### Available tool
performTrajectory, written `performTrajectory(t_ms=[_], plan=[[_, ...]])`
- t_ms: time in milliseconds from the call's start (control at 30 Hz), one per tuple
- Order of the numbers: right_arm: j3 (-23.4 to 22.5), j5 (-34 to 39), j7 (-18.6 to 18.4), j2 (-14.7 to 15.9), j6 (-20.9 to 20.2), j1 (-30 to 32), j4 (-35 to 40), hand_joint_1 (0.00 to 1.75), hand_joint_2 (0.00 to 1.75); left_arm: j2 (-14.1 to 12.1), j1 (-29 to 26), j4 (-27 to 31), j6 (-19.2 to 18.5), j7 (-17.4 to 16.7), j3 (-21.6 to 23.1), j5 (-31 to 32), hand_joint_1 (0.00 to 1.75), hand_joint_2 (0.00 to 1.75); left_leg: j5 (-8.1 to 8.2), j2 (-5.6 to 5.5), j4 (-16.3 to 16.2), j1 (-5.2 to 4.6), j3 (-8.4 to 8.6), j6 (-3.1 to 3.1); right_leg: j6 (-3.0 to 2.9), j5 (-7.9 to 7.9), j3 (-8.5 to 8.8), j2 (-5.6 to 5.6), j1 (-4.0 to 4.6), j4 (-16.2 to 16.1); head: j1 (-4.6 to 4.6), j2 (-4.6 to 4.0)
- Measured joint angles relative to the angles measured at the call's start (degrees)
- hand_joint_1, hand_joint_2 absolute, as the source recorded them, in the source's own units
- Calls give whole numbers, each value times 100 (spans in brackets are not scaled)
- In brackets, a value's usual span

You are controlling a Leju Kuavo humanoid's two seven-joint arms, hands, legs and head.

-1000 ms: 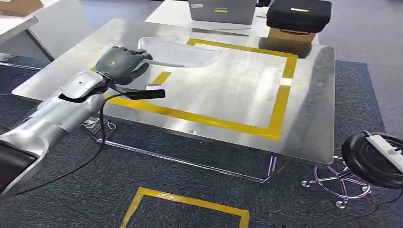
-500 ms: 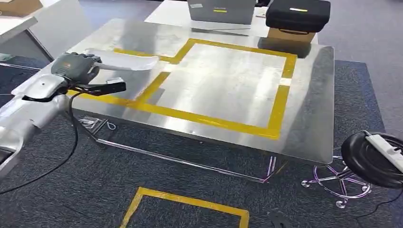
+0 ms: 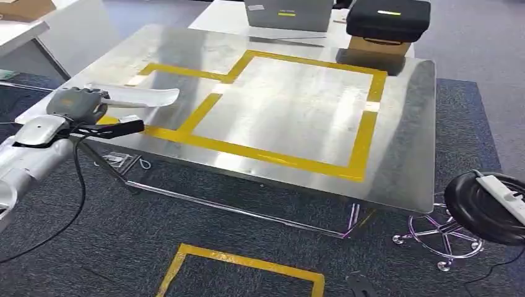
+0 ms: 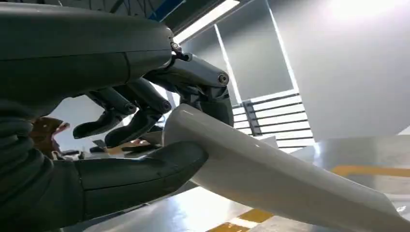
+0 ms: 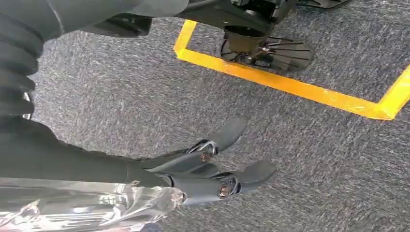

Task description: Take the parts from the cabinet and place them on the table.

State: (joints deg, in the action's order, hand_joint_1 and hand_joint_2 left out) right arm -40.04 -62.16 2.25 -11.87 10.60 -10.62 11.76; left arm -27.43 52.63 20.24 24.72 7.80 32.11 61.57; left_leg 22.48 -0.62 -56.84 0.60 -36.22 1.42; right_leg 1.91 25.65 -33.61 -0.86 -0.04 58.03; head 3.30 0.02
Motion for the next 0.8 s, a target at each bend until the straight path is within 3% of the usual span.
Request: performTrajectory(t_ms=[333, 800], plan=[[0, -4, 0, -9, 0, 1, 0, 0, 175, -7, -70, -22, 68, 114, -66, 31, 175, 175, 0, 0, 0, 0, 0, 0, -1, 0, -2, -1, 0, 0, 0, 0], [2, -15, -2, -9, 2, 12, 0, 0, 175, 92, -249, -22, 358, 629, -350, -42, 175, 175, 0, 0, 0, 0, 0, 0, -2, -1, -3, -1, 0, 0, 0, 0]])
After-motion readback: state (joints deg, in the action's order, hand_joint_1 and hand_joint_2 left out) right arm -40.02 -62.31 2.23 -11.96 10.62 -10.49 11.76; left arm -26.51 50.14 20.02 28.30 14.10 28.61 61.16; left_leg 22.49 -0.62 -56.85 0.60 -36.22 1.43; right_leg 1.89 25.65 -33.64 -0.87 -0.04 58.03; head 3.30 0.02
